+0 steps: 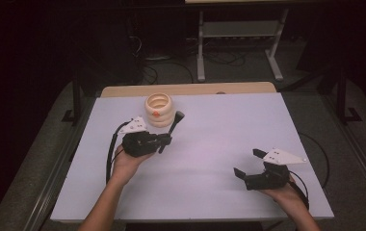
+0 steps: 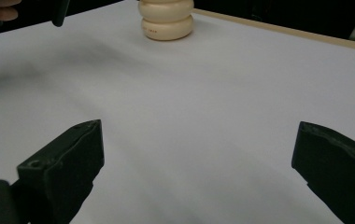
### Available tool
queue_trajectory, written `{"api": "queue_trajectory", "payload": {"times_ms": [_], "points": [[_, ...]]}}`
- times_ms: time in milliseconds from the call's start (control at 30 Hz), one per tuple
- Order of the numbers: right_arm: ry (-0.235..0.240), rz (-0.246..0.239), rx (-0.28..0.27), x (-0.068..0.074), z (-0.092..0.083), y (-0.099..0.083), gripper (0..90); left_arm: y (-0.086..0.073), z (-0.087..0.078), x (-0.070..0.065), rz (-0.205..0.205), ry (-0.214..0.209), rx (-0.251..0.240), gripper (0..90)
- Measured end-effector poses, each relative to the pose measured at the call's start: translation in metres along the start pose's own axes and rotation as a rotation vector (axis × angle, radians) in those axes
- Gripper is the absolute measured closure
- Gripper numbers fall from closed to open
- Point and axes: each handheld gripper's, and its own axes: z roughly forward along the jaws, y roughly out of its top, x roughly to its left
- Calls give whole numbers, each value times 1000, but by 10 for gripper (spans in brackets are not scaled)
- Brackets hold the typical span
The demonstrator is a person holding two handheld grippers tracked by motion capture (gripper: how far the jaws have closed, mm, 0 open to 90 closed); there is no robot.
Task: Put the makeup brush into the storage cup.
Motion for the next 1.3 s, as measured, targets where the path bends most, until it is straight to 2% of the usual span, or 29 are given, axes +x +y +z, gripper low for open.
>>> {"api": "queue_trajectory", "payload": {"times_ms": [100,400,833,1300], "points": [[-5,-2,1,-1,1,-1,17,1,-3,3,-12,20,-30,795],[-7,-11,-9,-1,1,1,19,5,-6,12,-19,61,-58,795],[-28,-6,-19,-4,-1,1,19,22,-10,27,-23,76,-145,795],[-22,-4,-16,-4,-2,2,46,37,-11,35,-15,100,-174,795]]}}
